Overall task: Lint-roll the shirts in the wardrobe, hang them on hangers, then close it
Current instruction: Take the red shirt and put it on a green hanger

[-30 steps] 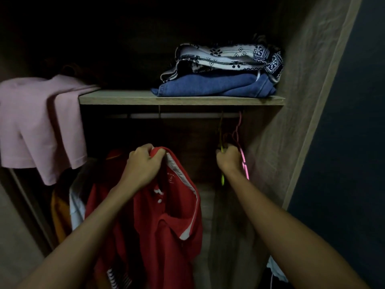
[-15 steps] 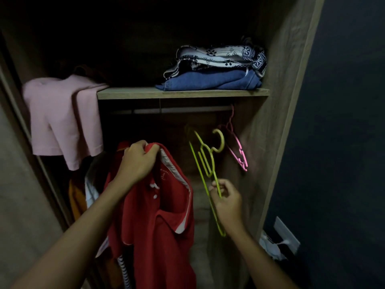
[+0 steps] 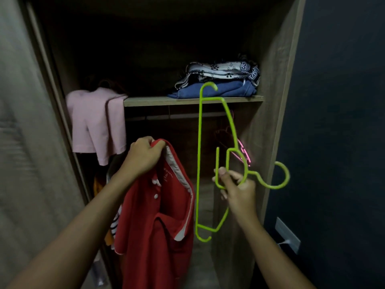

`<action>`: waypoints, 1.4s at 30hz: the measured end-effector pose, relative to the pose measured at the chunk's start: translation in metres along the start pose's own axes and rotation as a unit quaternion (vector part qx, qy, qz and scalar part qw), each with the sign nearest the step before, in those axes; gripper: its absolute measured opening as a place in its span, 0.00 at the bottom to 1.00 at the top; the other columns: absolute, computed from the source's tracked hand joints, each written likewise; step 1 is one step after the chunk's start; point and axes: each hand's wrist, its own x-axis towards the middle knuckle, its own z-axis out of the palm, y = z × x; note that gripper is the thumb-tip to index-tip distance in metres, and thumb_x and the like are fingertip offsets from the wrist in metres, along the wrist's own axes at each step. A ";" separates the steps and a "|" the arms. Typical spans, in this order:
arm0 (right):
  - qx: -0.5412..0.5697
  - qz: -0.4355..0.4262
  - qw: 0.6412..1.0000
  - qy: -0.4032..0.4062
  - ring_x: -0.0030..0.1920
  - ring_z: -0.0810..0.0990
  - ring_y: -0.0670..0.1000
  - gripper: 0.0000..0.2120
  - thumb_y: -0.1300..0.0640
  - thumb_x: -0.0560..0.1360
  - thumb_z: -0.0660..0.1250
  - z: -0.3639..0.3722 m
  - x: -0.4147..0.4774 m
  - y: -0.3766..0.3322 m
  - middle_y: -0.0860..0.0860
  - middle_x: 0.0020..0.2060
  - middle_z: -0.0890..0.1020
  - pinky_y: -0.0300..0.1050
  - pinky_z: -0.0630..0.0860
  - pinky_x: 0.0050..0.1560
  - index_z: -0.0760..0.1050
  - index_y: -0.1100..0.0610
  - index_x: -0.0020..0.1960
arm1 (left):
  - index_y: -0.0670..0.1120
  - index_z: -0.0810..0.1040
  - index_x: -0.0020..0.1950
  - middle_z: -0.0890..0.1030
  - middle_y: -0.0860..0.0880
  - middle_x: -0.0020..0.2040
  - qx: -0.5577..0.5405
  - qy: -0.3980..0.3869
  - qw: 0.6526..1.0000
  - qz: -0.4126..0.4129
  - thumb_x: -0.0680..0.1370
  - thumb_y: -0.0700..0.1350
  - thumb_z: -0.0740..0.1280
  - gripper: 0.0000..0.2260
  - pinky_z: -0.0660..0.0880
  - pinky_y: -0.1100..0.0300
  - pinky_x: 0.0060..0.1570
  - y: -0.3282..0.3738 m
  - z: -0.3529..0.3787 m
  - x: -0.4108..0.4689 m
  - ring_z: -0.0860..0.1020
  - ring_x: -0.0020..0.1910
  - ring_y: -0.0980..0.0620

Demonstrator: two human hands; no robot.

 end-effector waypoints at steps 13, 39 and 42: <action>-0.129 -0.300 0.937 -0.126 0.48 0.81 0.41 0.05 0.51 0.75 0.72 0.039 0.034 -0.083 0.47 0.42 0.84 0.34 0.74 0.53 0.84 0.51 0.47 | 0.42 0.81 0.47 0.85 0.47 0.38 -0.137 -0.147 0.976 0.081 0.81 0.39 0.64 0.07 0.78 0.60 0.47 0.081 -0.073 -0.002 0.85 0.45 0.51; -0.285 -0.084 0.881 -0.368 0.42 0.80 0.53 0.15 0.54 0.67 0.80 0.027 0.090 -0.128 0.63 0.46 0.84 0.50 0.74 0.45 0.83 0.65 0.42 | 0.42 0.72 0.43 0.74 0.41 0.31 -0.137 -0.141 0.980 0.014 0.77 0.35 0.66 0.05 0.73 0.61 0.21 0.037 -0.093 -0.005 0.78 0.23 0.52; -0.253 -0.045 0.904 -0.341 0.37 0.78 0.48 0.17 0.49 0.66 0.78 0.018 0.099 -0.137 0.55 0.35 0.85 0.45 0.73 0.42 0.85 0.63 0.44 | 0.41 0.73 0.45 0.73 0.39 0.33 -0.165 -0.128 0.978 -0.001 0.77 0.35 0.65 0.03 0.74 0.61 0.21 0.034 -0.093 -0.007 0.77 0.22 0.52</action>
